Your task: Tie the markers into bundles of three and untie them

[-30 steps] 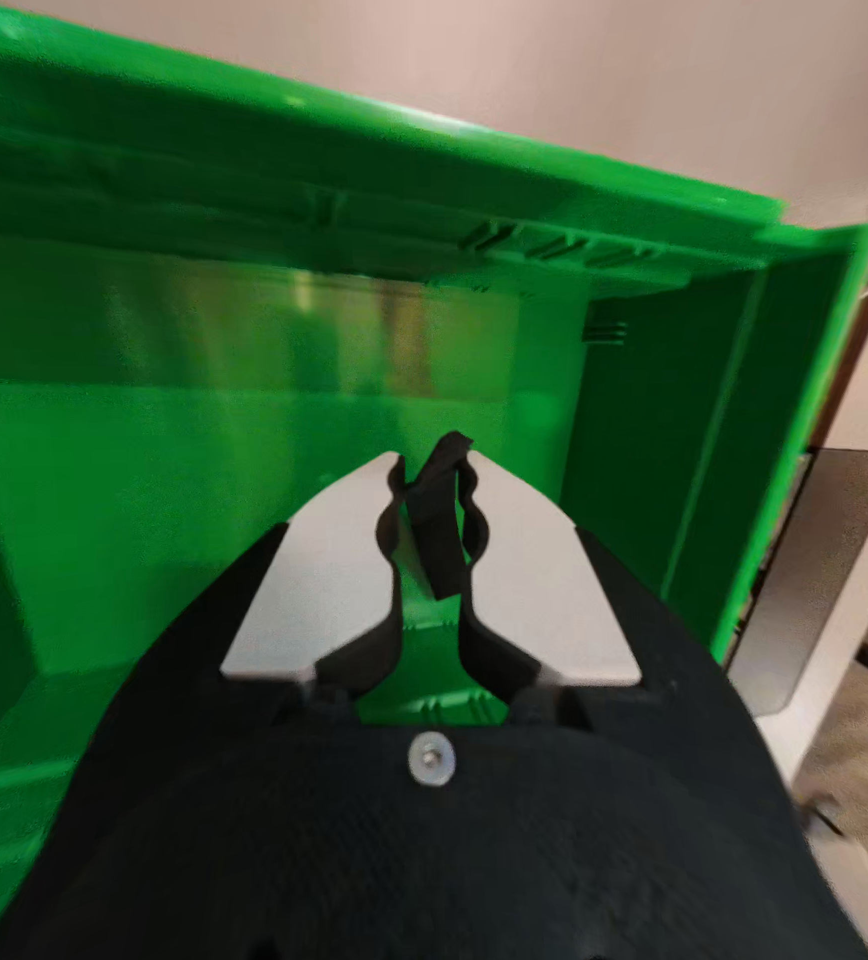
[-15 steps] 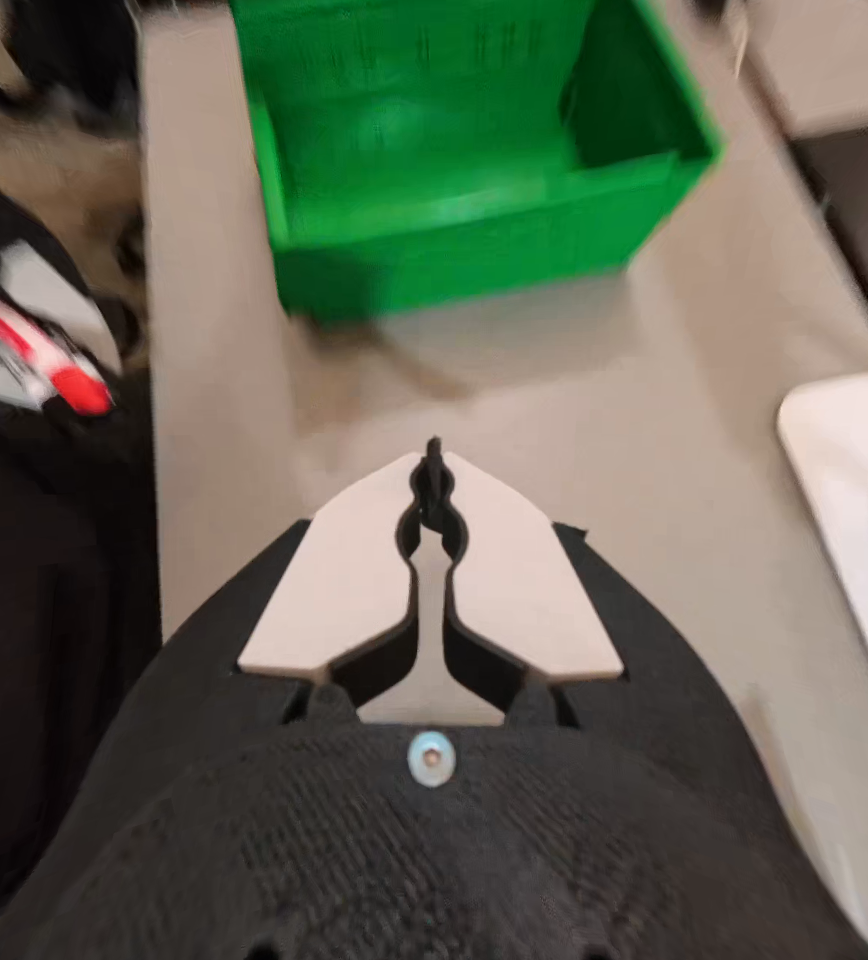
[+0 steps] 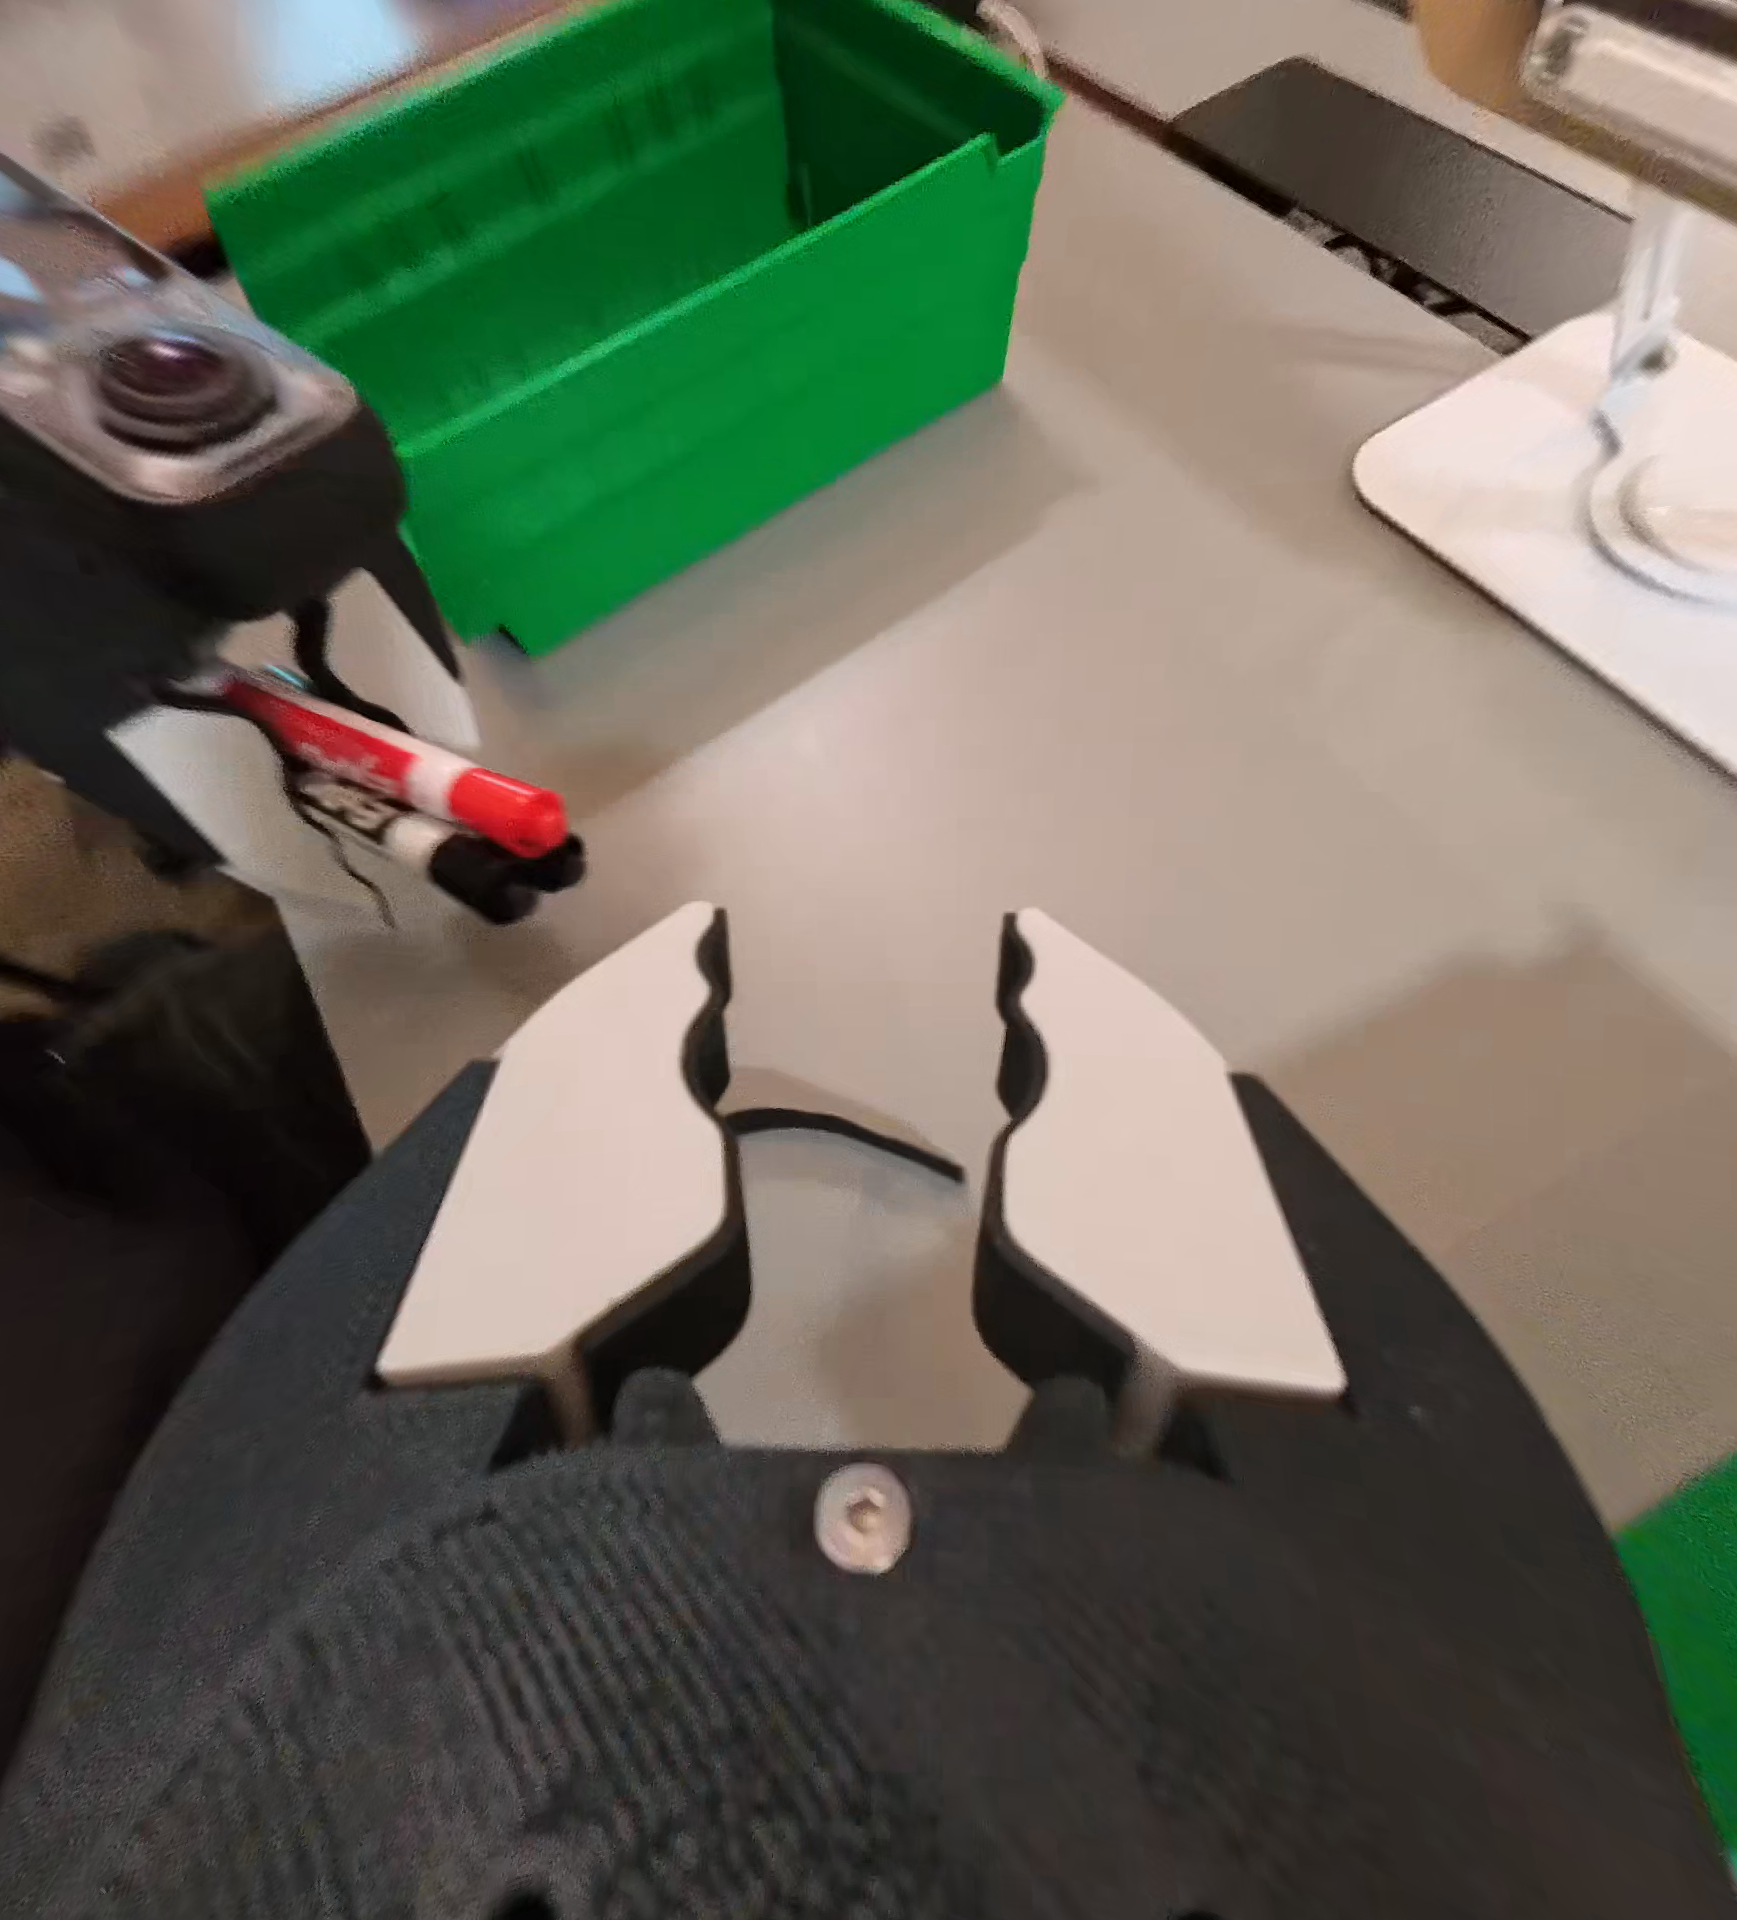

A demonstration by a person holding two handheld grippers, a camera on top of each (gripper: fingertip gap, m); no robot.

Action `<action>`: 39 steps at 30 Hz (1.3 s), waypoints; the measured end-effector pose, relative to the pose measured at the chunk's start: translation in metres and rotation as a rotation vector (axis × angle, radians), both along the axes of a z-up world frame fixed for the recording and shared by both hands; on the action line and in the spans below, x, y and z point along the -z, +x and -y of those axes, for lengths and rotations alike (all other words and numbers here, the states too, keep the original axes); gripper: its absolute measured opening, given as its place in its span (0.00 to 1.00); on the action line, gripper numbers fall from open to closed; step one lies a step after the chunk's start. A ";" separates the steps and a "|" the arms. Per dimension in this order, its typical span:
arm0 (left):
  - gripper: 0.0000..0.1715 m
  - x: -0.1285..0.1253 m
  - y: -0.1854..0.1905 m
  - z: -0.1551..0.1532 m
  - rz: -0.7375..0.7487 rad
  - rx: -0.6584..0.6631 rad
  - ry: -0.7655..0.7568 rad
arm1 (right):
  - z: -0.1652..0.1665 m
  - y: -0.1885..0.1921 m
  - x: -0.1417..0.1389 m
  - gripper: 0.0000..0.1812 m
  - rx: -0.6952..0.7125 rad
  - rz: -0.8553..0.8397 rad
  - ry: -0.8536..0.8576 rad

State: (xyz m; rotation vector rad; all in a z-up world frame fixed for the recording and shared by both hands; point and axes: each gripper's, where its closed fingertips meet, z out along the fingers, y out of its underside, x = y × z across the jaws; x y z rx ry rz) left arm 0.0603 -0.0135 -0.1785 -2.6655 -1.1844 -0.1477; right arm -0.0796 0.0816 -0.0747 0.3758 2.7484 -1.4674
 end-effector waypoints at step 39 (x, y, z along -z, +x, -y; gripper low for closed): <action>0.26 0.029 0.014 0.011 0.060 0.172 -0.013 | -0.028 0.000 0.090 0.25 0.302 -0.147 0.131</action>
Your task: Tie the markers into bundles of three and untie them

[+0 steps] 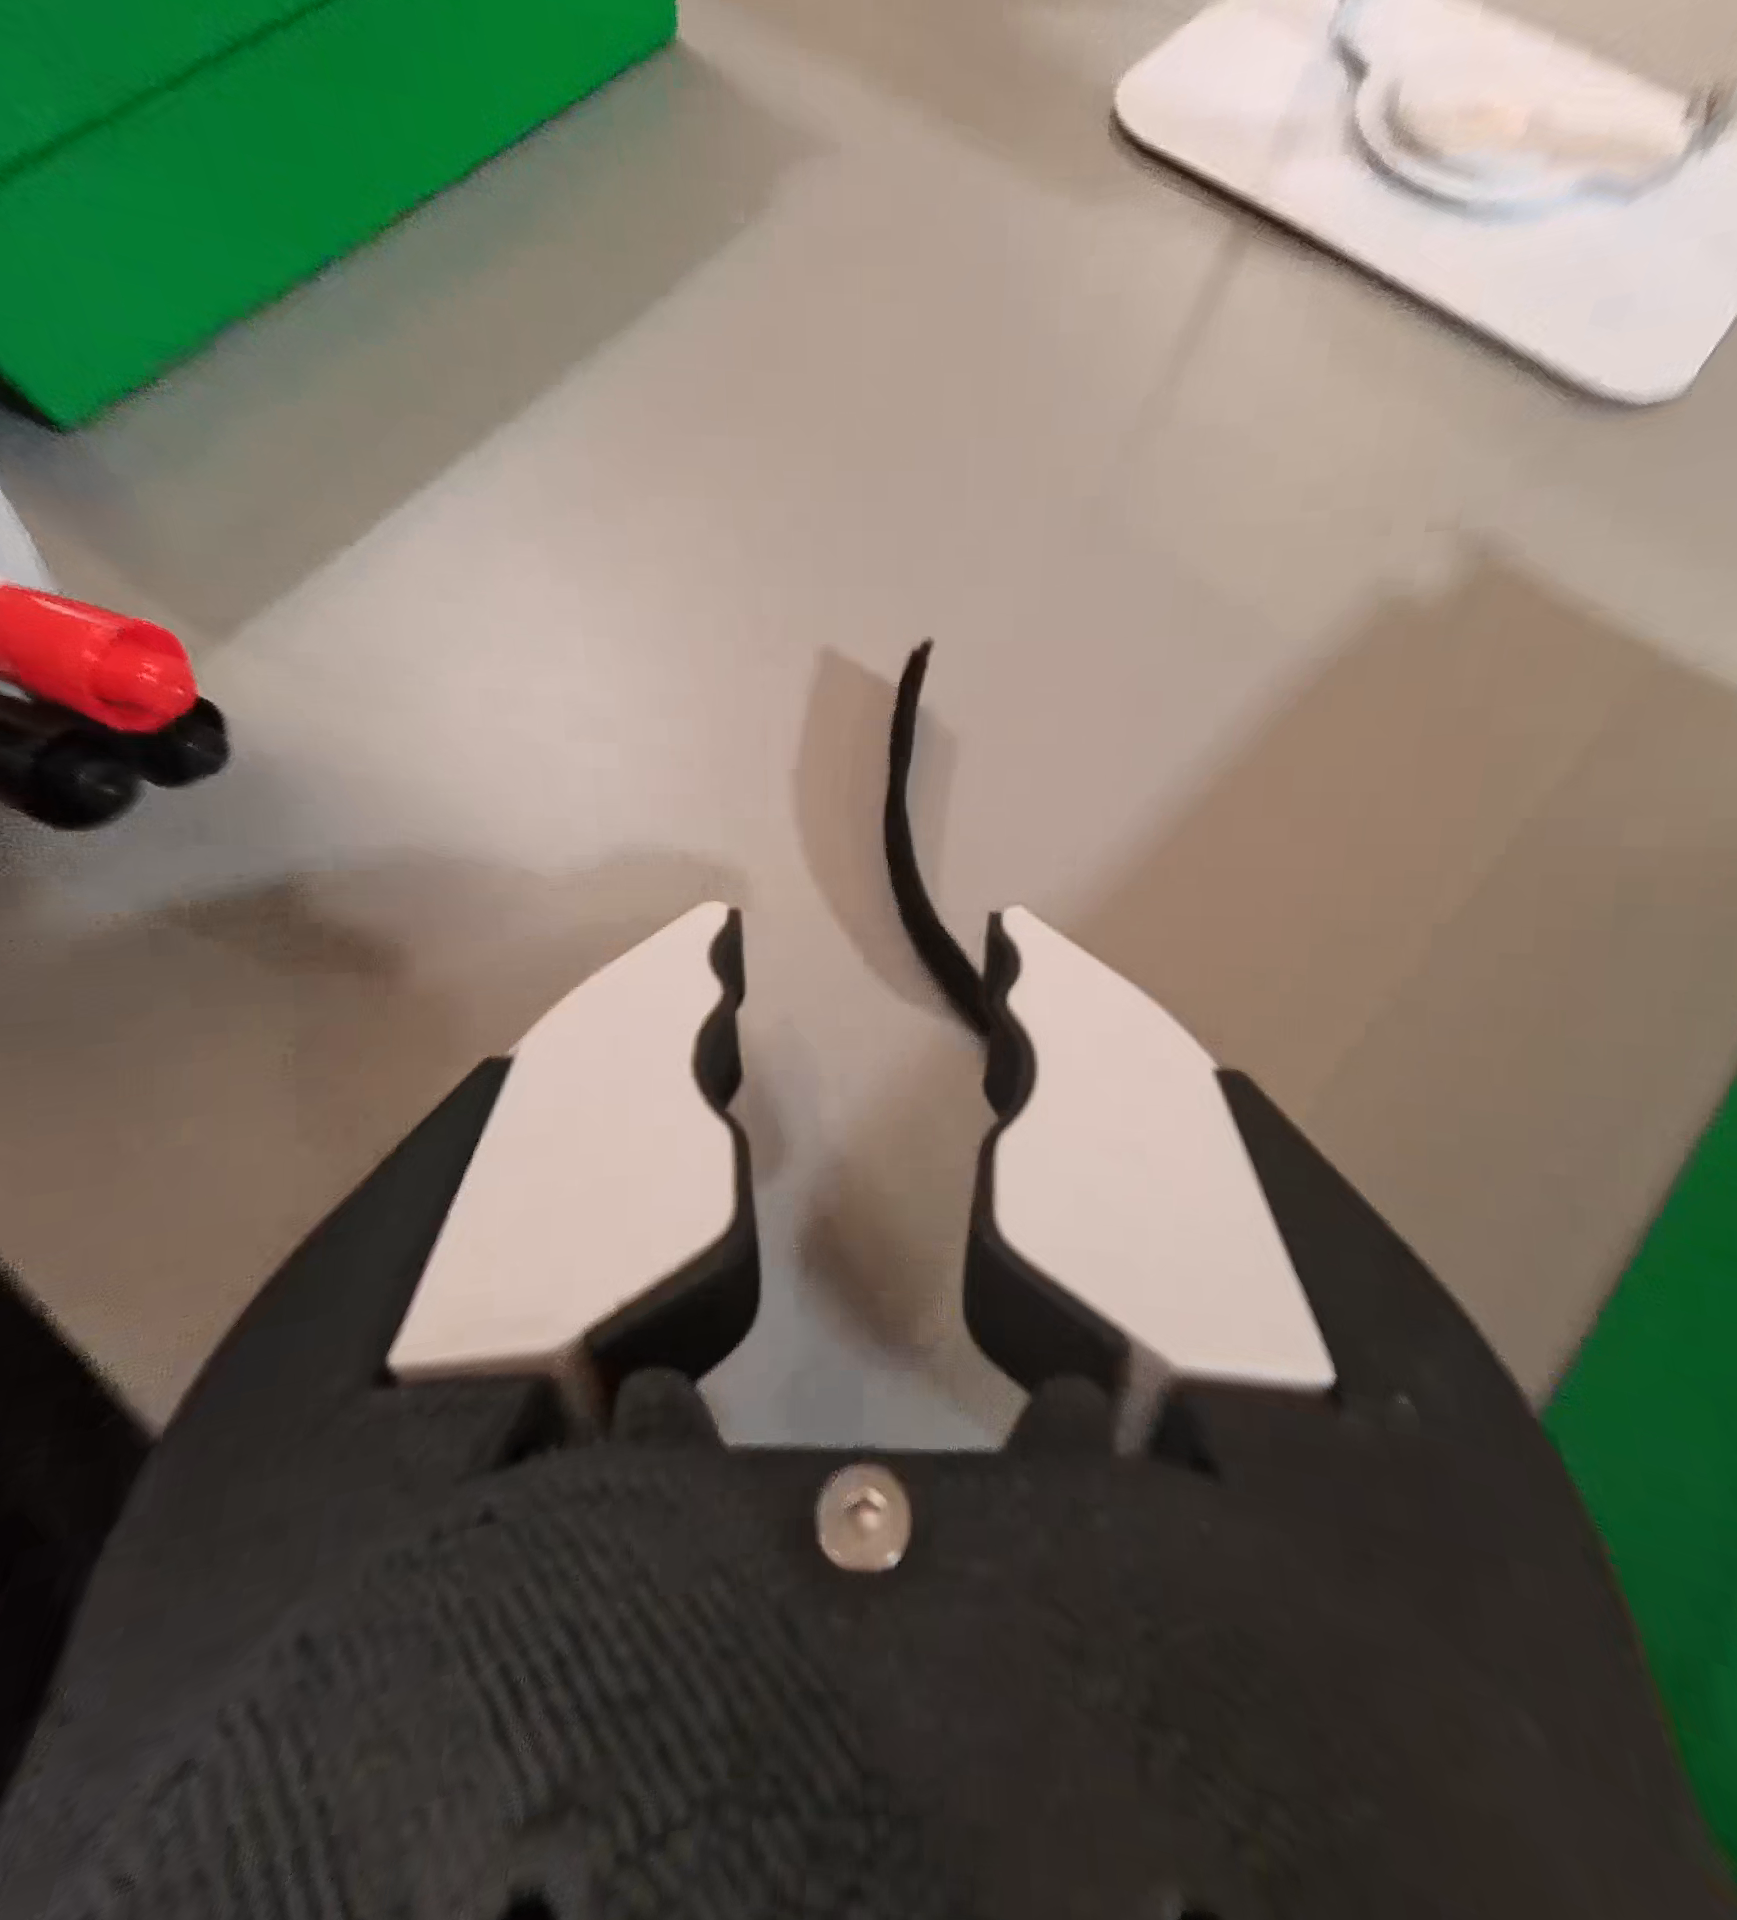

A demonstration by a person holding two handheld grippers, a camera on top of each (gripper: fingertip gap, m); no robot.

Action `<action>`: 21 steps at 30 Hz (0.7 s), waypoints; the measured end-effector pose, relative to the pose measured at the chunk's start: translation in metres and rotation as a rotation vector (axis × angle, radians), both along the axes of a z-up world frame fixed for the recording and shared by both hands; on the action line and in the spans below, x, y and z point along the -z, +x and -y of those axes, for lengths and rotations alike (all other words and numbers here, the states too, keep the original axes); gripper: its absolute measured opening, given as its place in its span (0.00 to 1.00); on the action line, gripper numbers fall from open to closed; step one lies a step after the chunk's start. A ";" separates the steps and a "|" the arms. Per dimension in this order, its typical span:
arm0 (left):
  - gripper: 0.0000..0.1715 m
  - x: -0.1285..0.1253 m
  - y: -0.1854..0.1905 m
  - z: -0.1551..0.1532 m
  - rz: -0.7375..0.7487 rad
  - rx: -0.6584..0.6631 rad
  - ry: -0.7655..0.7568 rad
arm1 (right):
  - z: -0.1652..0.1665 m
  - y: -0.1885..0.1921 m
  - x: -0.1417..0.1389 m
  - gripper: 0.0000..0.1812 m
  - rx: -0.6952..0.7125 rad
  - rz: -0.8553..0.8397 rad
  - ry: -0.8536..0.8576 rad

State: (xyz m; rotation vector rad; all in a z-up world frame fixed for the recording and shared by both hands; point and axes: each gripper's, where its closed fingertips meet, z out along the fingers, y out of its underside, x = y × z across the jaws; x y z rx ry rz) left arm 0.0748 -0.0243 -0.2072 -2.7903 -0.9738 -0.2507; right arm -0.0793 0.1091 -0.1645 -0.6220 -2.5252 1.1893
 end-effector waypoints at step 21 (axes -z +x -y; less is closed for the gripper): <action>0.26 0.001 0.003 -0.002 0.002 -0.004 0.019 | 0.008 0.029 -0.010 0.19 -0.194 0.071 -0.004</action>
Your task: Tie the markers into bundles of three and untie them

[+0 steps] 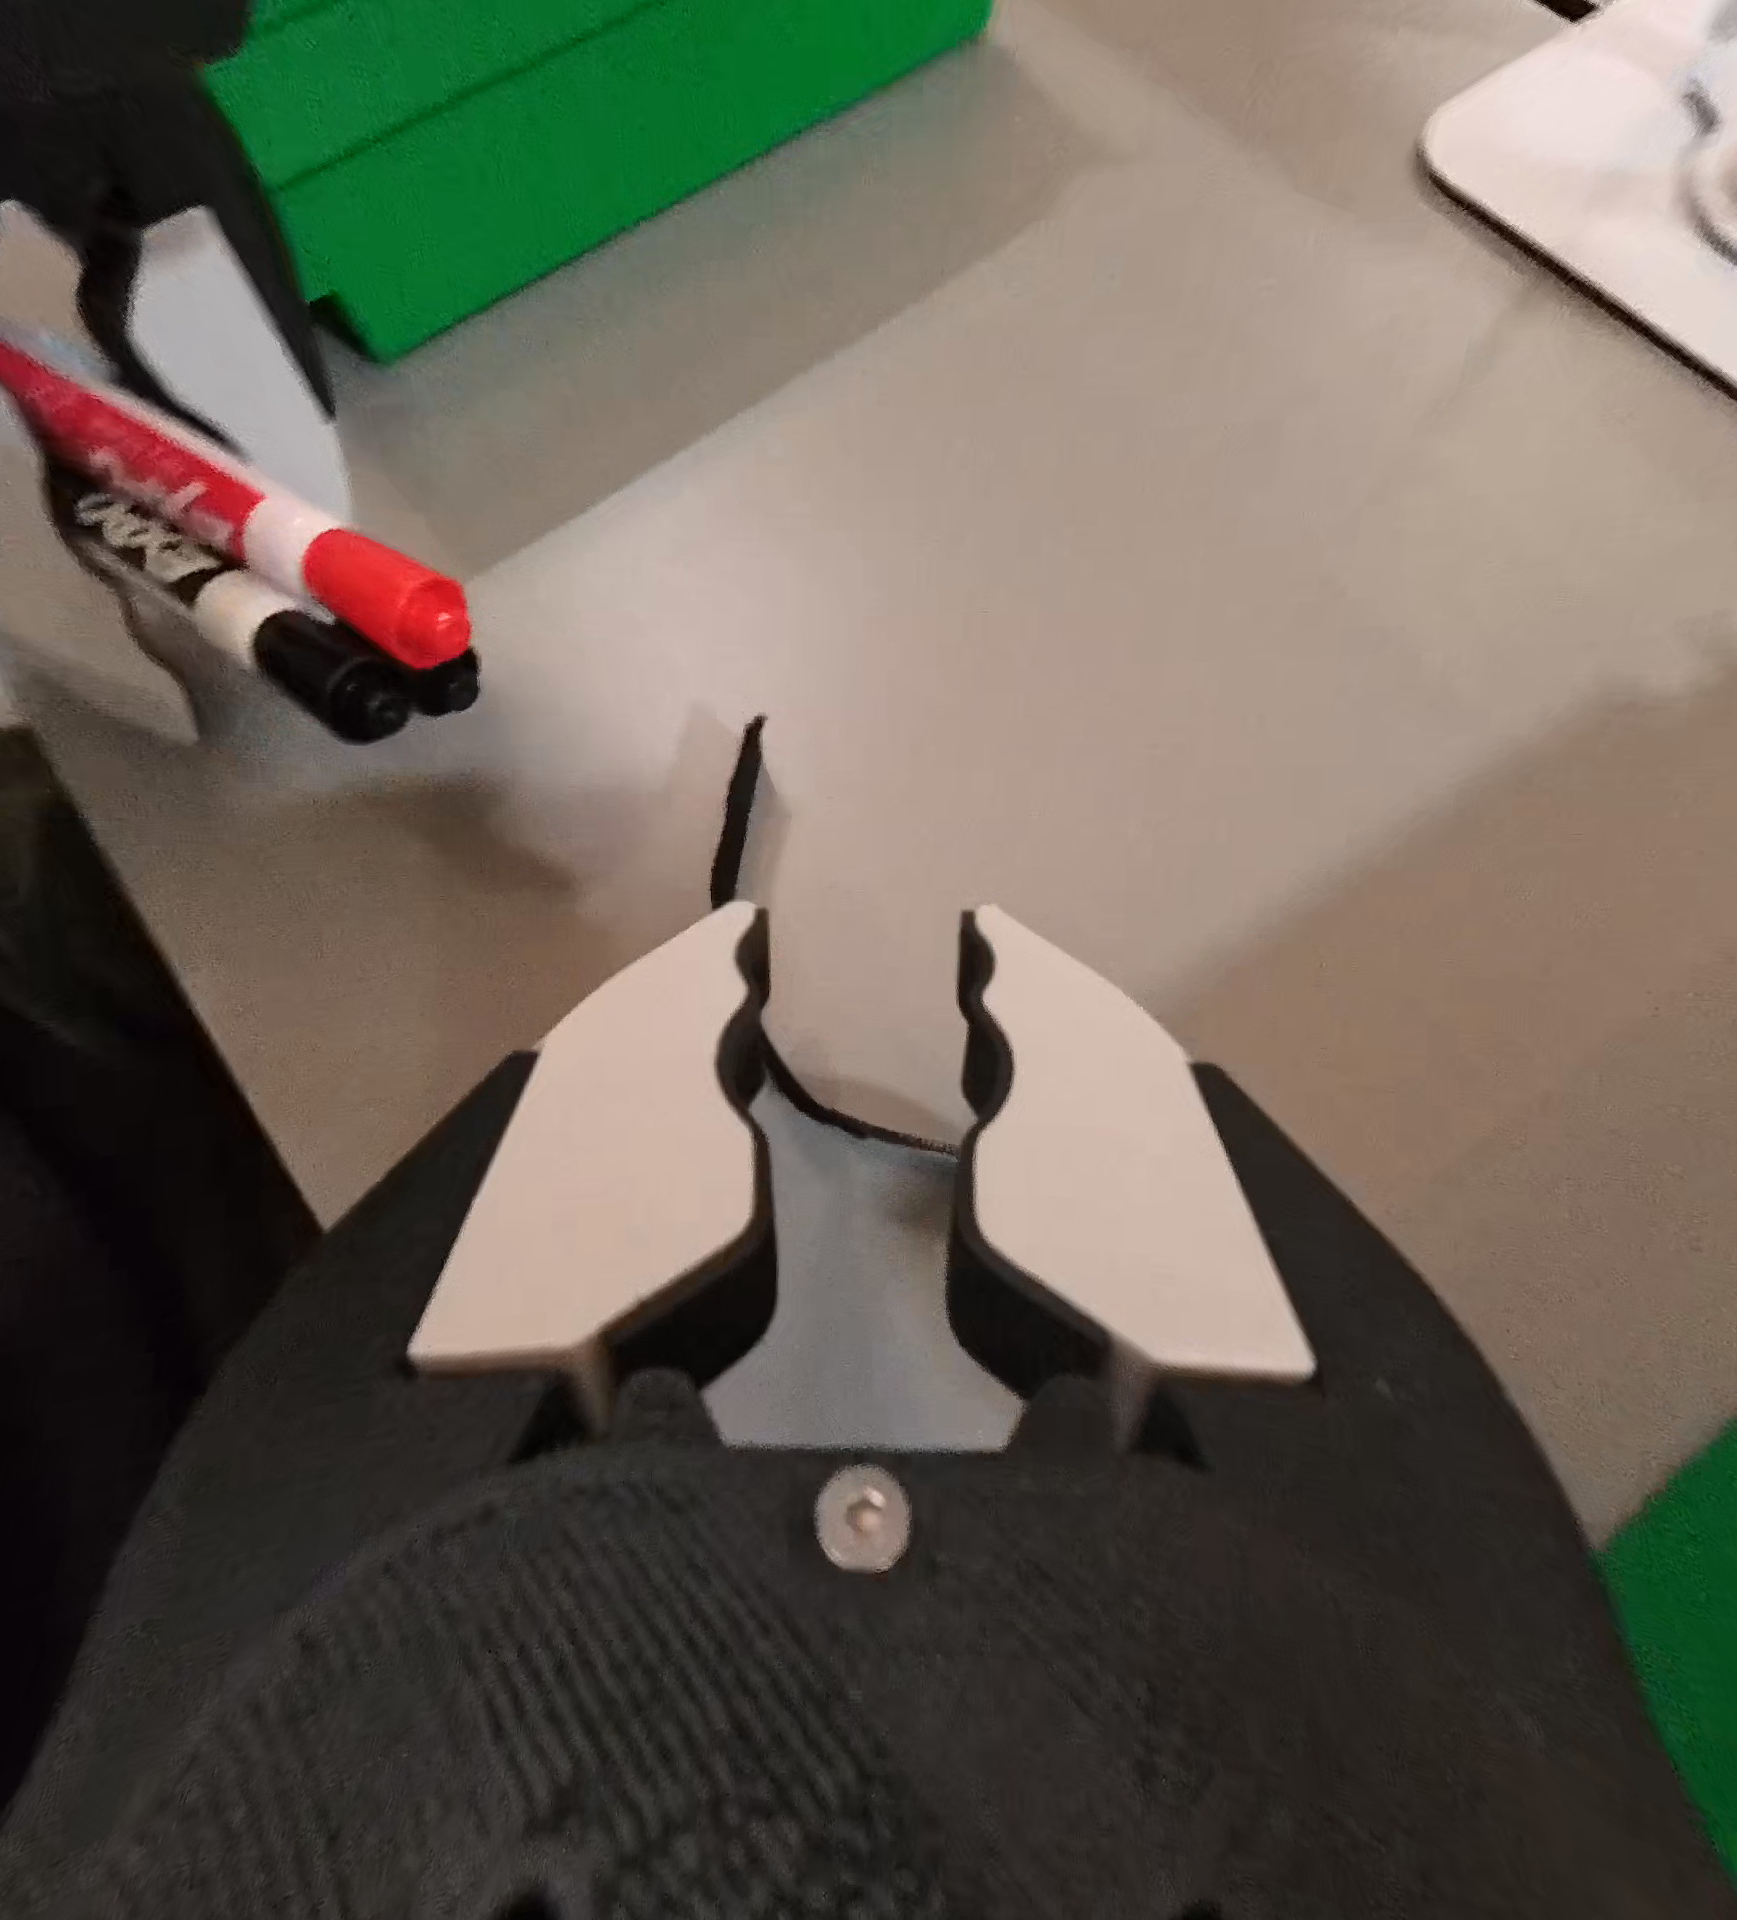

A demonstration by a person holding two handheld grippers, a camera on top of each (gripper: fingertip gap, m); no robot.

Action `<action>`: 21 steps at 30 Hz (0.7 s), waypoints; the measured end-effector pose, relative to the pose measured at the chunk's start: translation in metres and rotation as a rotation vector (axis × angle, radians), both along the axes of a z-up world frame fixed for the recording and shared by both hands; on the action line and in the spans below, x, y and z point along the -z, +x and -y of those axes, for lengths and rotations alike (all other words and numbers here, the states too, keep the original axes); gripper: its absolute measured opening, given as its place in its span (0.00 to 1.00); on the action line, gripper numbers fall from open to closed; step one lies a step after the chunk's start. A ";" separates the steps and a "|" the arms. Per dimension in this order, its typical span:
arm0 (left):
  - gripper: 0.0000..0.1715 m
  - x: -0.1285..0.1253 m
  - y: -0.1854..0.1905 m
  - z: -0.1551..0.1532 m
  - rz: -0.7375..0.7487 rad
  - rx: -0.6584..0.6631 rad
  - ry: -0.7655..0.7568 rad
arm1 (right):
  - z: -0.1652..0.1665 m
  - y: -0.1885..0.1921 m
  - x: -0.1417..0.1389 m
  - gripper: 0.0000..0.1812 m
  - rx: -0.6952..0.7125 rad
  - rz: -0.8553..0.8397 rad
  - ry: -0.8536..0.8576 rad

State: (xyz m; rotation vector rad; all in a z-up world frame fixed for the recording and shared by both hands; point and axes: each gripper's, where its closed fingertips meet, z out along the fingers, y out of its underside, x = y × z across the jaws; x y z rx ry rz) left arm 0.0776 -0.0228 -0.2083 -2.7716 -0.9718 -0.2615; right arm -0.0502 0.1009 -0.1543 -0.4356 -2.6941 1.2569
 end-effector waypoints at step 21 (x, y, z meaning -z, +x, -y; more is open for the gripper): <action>0.26 -0.001 -0.002 -0.001 0.012 -0.025 0.033 | 0.005 -0.011 0.031 0.39 0.144 0.143 -0.027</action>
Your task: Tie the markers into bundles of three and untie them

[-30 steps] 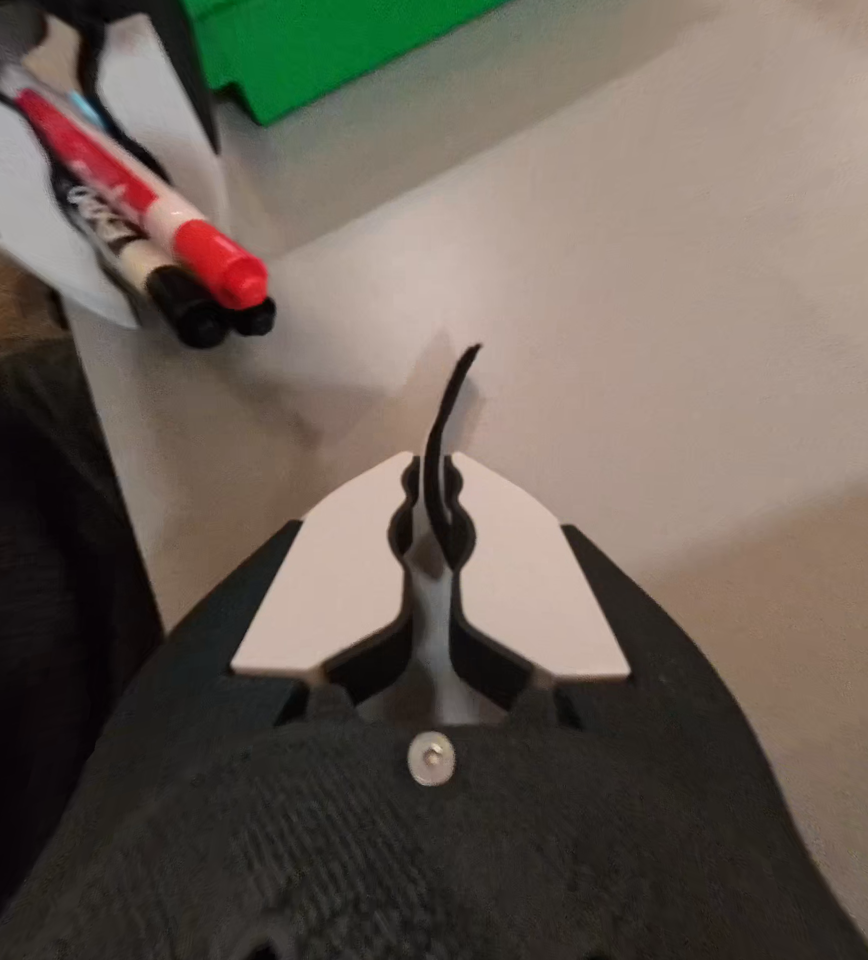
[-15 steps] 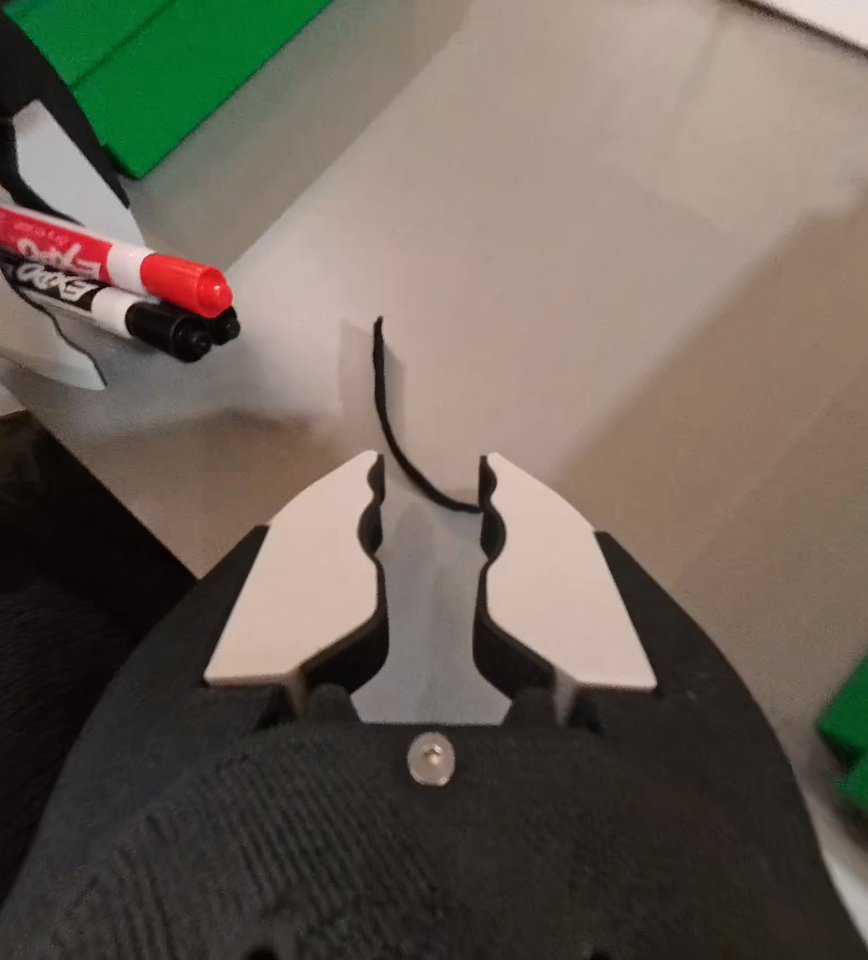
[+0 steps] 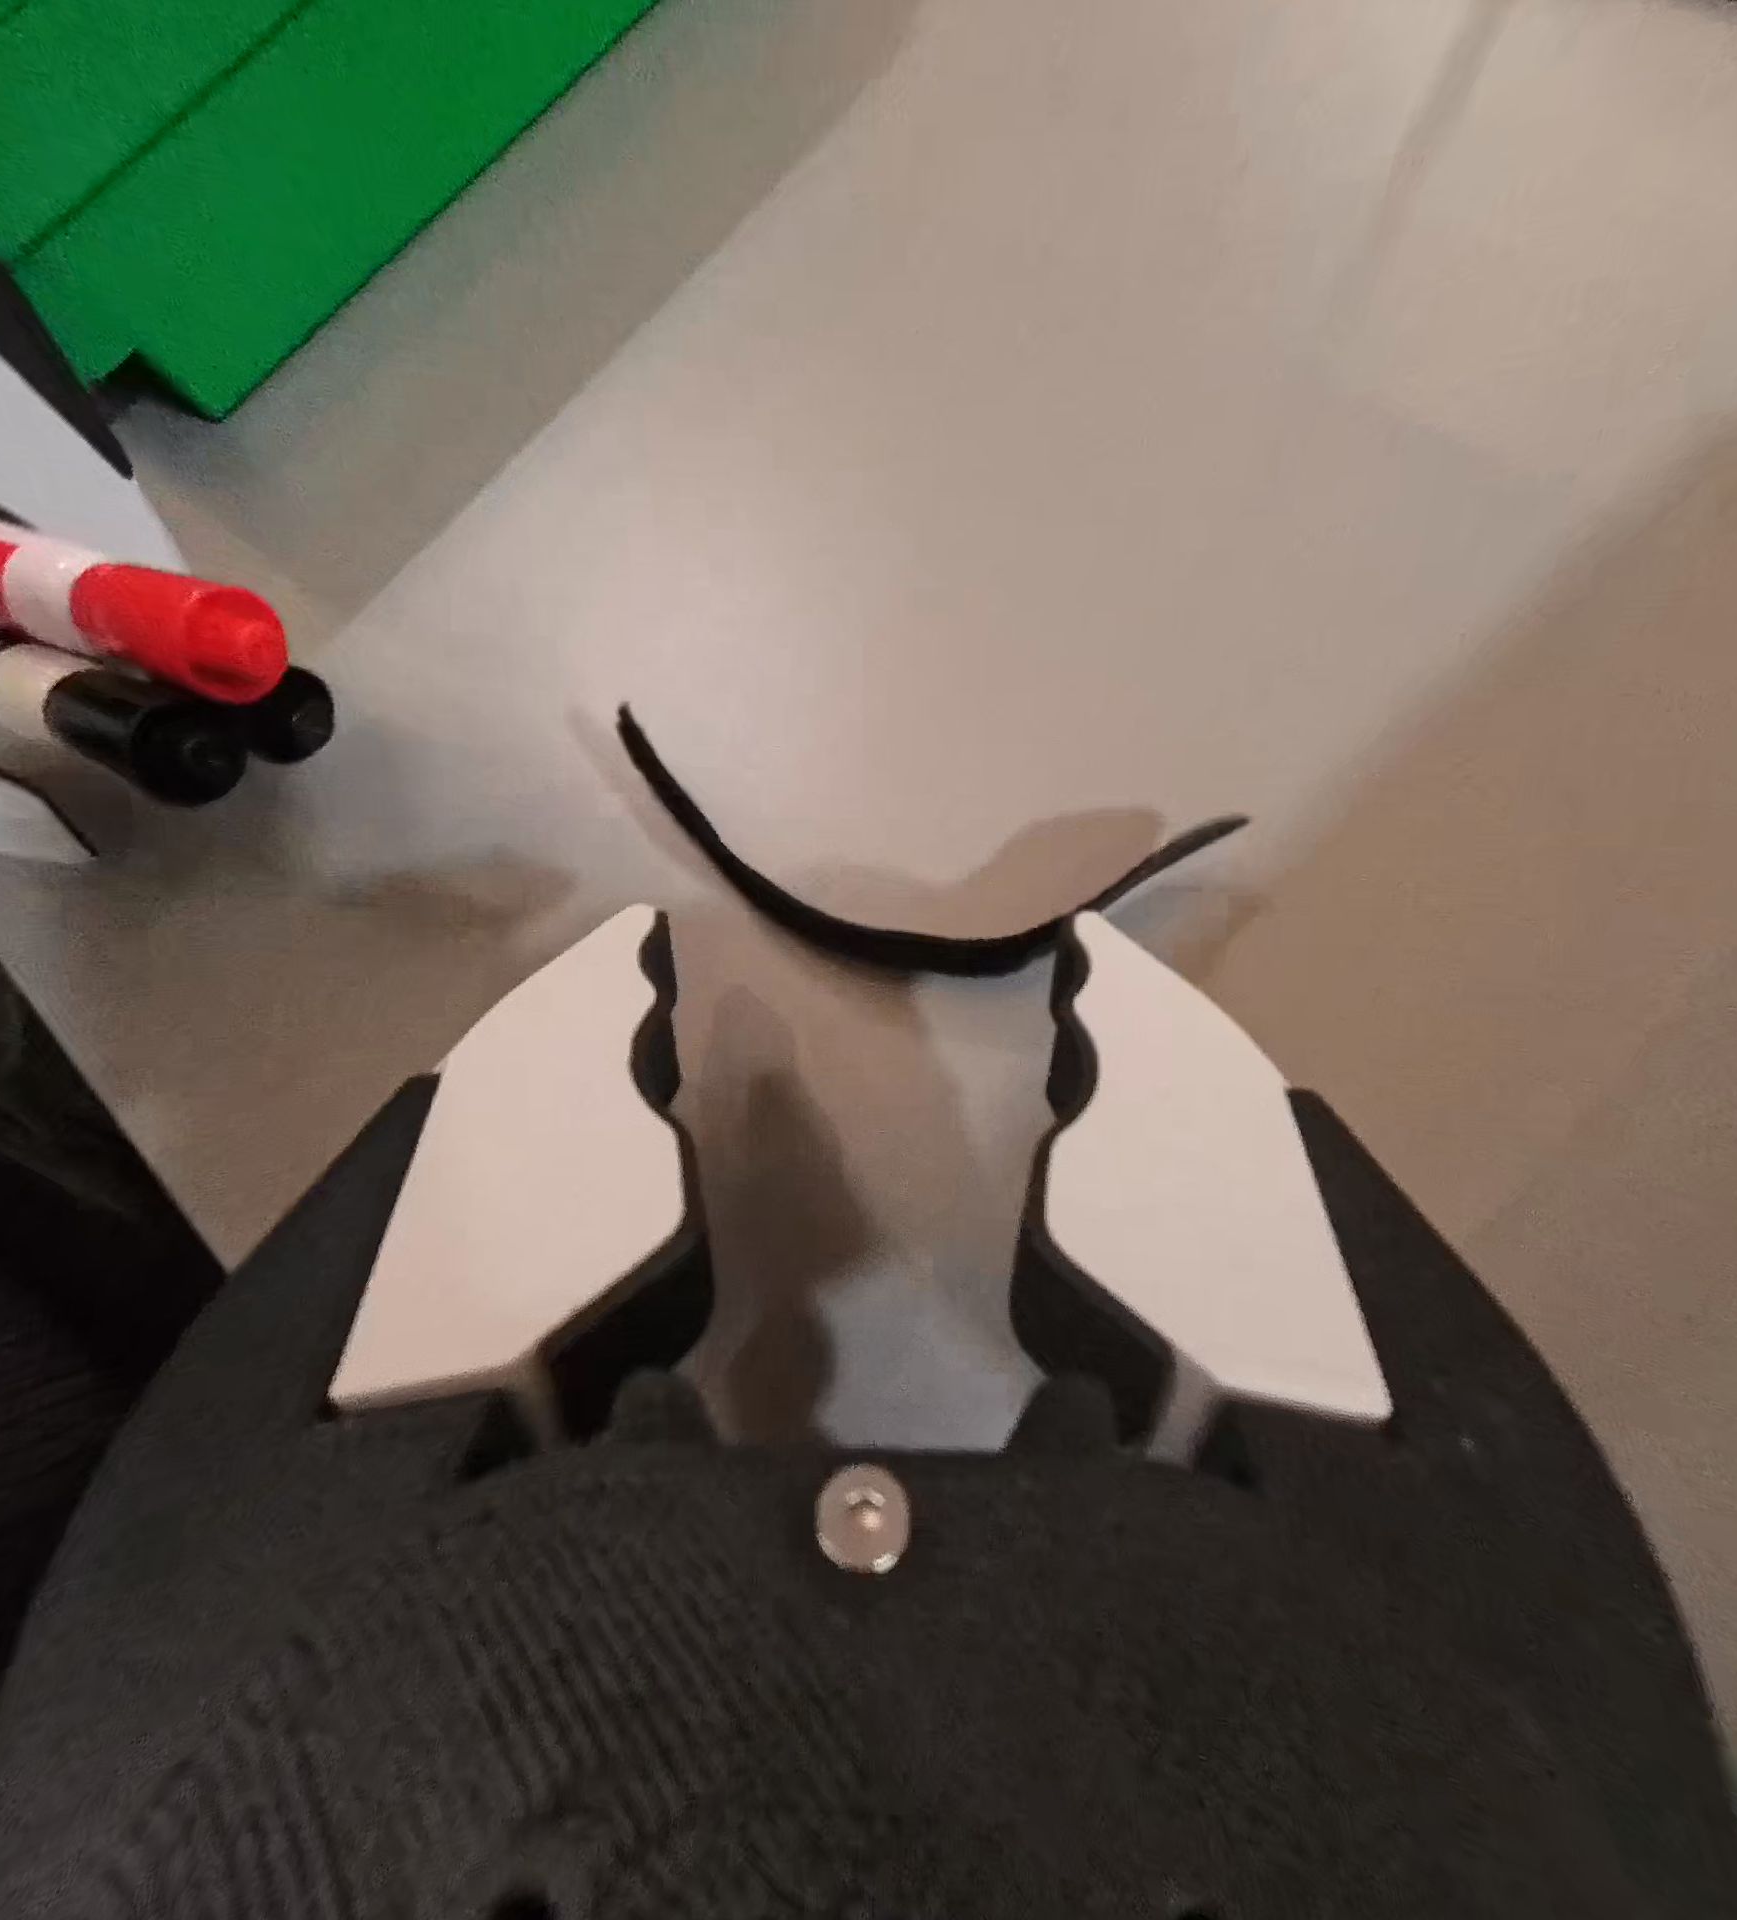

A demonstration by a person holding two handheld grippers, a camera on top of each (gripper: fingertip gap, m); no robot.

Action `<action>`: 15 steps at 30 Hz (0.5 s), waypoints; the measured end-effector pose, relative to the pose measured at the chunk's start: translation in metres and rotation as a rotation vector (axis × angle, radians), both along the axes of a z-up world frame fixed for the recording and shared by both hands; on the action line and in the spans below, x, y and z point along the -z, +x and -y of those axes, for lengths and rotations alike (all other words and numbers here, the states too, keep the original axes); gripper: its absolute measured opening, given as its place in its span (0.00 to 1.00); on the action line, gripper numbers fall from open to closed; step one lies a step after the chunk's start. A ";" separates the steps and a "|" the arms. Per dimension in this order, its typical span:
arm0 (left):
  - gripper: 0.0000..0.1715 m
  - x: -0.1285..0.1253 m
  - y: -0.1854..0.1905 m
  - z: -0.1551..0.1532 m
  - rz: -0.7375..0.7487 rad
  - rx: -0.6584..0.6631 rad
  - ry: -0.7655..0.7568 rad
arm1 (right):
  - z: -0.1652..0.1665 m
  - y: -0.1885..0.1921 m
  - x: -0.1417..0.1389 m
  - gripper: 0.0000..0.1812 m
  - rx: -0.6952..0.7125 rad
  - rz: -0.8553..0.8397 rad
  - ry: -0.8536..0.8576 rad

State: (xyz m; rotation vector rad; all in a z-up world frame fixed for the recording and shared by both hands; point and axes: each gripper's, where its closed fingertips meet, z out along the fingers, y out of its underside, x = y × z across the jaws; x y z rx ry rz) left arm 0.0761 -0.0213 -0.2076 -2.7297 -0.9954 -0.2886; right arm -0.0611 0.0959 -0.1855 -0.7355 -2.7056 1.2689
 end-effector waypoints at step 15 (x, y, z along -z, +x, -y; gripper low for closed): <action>0.26 0.001 0.000 0.001 -0.016 0.005 -0.035 | 0.029 -0.025 -0.003 0.52 0.001 -0.096 0.019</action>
